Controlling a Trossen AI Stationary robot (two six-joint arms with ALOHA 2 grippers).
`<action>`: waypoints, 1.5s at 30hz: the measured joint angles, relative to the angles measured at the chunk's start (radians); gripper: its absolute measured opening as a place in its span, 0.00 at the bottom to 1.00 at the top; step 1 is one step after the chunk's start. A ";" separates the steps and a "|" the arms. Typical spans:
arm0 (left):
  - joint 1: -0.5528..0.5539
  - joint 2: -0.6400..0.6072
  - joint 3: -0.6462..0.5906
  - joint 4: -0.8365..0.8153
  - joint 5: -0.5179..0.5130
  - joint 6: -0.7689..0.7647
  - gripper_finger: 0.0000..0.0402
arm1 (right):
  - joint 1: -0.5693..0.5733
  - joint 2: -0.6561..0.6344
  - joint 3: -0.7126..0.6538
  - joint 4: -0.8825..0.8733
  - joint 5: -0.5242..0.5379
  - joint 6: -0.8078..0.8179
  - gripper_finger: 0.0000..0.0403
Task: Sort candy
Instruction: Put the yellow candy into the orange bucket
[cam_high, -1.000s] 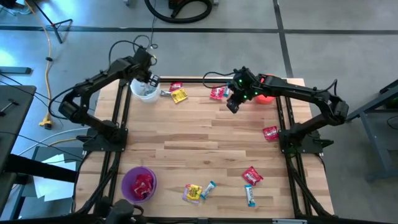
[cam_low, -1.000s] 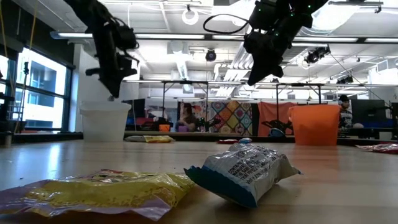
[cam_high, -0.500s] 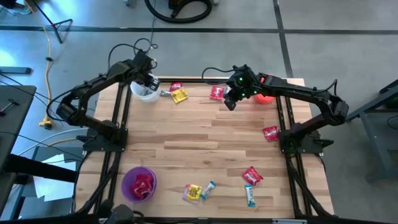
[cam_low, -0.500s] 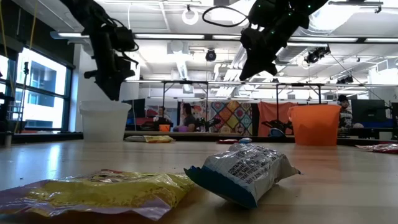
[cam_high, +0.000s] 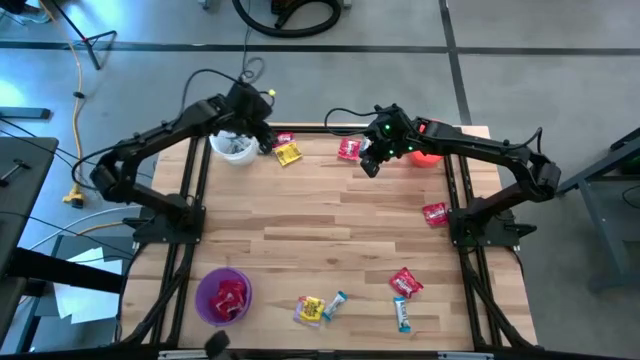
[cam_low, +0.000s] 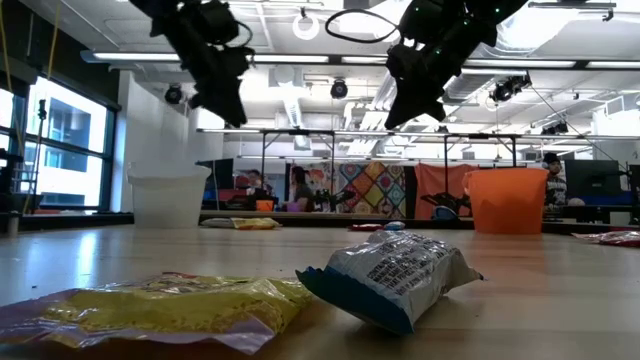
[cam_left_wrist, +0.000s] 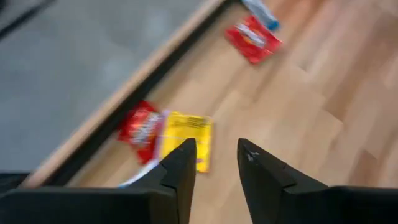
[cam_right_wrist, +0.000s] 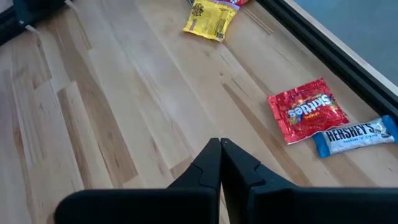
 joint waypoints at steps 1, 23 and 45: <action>-0.013 0.019 0.001 0.000 0.016 0.006 0.24 | 0.000 0.000 0.000 0.000 0.005 0.000 0.00; -0.062 0.473 0.001 0.051 -0.123 0.034 0.46 | 0.000 0.000 0.000 -0.001 0.007 0.000 0.00; -0.045 0.542 0.002 0.132 -0.021 0.032 0.12 | 0.000 0.000 0.000 -0.001 0.006 -0.001 0.00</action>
